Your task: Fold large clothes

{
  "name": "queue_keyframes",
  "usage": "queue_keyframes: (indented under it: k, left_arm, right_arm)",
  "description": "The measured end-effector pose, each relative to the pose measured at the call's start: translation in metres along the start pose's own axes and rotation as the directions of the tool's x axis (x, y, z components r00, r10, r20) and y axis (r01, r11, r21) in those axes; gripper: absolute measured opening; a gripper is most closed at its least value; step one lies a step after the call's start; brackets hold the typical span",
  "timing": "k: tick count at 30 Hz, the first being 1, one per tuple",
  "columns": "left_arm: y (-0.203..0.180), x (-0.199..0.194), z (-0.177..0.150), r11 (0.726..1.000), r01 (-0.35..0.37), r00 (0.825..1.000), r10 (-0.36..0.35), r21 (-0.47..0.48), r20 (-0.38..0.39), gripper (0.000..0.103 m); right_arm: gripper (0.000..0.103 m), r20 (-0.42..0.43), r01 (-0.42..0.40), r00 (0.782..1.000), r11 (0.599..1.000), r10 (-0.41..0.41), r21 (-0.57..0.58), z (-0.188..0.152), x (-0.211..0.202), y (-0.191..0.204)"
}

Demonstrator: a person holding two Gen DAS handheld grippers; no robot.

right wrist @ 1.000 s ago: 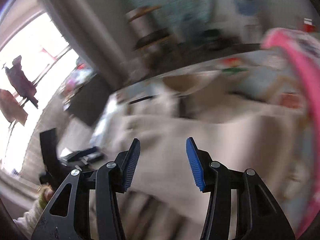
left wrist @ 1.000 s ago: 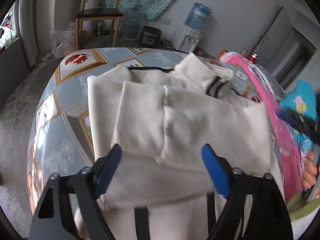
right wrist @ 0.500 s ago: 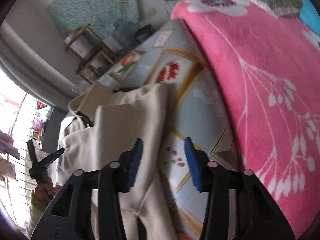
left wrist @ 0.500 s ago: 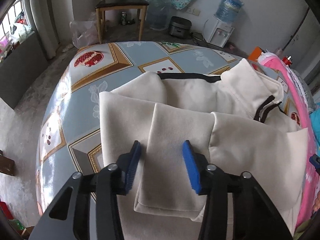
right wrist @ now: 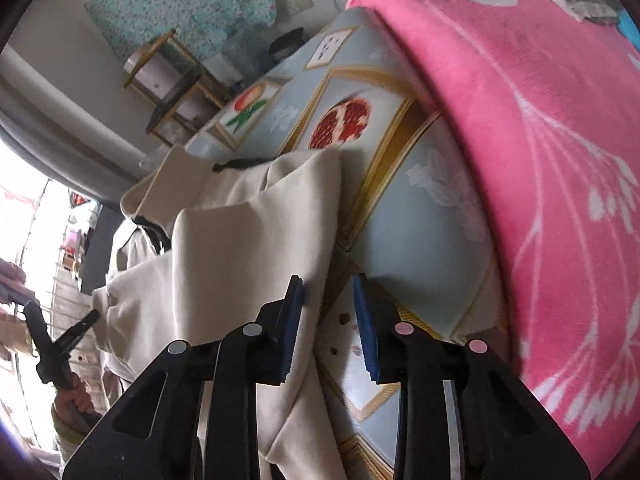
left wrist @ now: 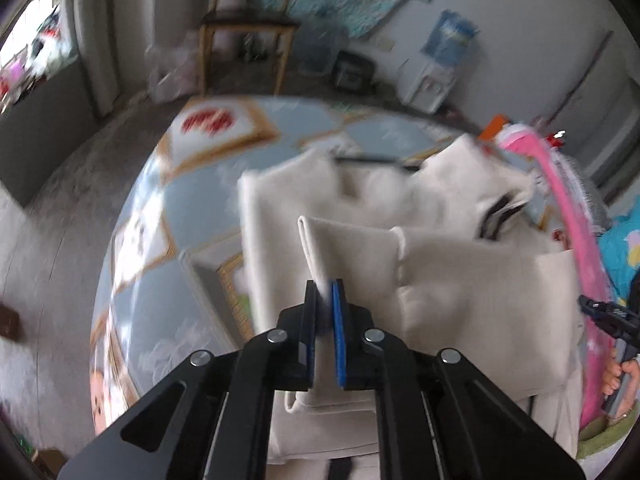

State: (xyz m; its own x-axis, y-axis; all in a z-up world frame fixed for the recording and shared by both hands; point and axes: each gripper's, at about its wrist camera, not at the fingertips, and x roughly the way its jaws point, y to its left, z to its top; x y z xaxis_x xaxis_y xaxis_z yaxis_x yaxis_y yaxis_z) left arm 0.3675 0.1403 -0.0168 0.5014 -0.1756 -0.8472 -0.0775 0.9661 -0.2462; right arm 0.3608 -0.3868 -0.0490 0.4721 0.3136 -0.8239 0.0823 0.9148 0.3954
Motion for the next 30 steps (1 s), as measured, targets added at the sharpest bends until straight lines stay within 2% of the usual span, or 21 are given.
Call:
queue_keyframes:
  k: [2,3,4,6,8,11,13,17,18,20,21,22,24,26,28,30]
  left_arm:
    - [0.009,0.008,-0.005,0.999,0.012,1.0,-0.013,-0.042,-0.02,0.007]
    - [0.009,0.009,-0.007,0.999,0.015,1.0,-0.016,-0.046,-0.02,0.007]
    - [0.009,0.009,-0.007,0.999,0.013,1.0,-0.014,-0.043,-0.019,0.007]
    - [0.007,0.007,-0.006,0.999,0.009,1.0,-0.009,-0.039,-0.015,0.007]
    - [0.009,0.001,-0.006,0.999,0.015,1.0,-0.015,-0.046,-0.008,0.007]
    - [0.011,-0.005,-0.007,0.998,0.03,1.0,-0.03,-0.057,-0.001,0.007]
    - [0.015,0.0,-0.008,0.998,0.021,1.0,-0.023,-0.064,-0.021,0.007]
    - [0.018,0.01,-0.011,0.997,0.013,0.999,-0.016,-0.071,-0.042,0.008]
    - [0.017,0.009,-0.011,0.998,0.01,0.999,-0.013,-0.065,-0.044,0.008]
    - [0.017,0.006,-0.01,0.999,-0.001,0.999,-0.002,-0.054,-0.045,0.011]
    - [0.018,0.002,-0.01,0.999,-0.007,0.999,0.005,-0.049,-0.04,0.011]
    - [0.018,-0.001,-0.01,0.999,-0.014,0.999,0.013,-0.05,-0.03,0.011]
    - [0.02,-0.01,-0.01,0.998,-0.043,0.999,0.044,-0.054,0.007,0.015]
    - [0.015,-0.018,-0.007,0.995,-0.093,0.994,0.095,-0.044,0.062,0.015]
    - [0.004,-0.02,-0.005,0.998,-0.061,0.995,0.063,-0.029,0.08,0.015]
    - [-0.012,-0.017,-0.004,1.0,-0.027,0.997,0.026,0.006,0.069,0.015]
  right_arm:
    - [0.027,-0.006,0.014,1.0,1.0,-0.014,-0.022,0.001,0.005,0.007]
    - [0.02,-0.005,0.027,1.0,0.999,-0.027,-0.034,0.002,0.007,0.01]
    - [0.006,-0.003,0.044,0.999,0.998,-0.045,-0.051,0.002,0.009,0.013]
    - [0.004,0.008,0.083,0.997,0.993,-0.083,-0.088,0.002,0.011,0.02]
    - [0.004,0.057,0.136,0.99,0.983,-0.13,-0.126,0.001,0.003,0.029]
    - [0.004,0.116,0.131,0.986,0.984,-0.118,-0.118,-0.002,-0.017,0.035]
    - [0.004,0.118,0.14,0.985,0.984,-0.126,-0.114,-0.002,-0.015,0.032]
    - [0.005,0.058,0.192,0.981,0.976,-0.187,-0.106,-0.001,0.014,0.021]
    - [0.008,0.063,0.198,0.979,0.975,-0.192,-0.105,-0.002,0.014,0.021]
    - [0.022,0.098,0.235,0.969,0.965,-0.225,-0.111,-0.003,0.003,0.025]
    - [0.036,0.12,0.27,0.959,0.956,-0.256,-0.118,-0.004,-0.003,0.028]
    - [0.038,0.161,0.315,0.942,0.94,-0.293,-0.131,-0.005,-0.014,0.033]
    - [0.038,0.206,0.34,0.93,0.926,-0.305,-0.165,-0.008,-0.028,0.044]
    - [0.04,0.227,0.319,0.936,0.92,-0.268,-0.228,-0.01,-0.035,0.064]
    - [0.051,0.221,0.284,0.949,0.911,-0.223,-0.298,-0.012,-0.03,0.085]
    - [0.055,0.174,0.216,0.972,0.887,-0.156,-0.408,-0.021,-0.012,0.12]
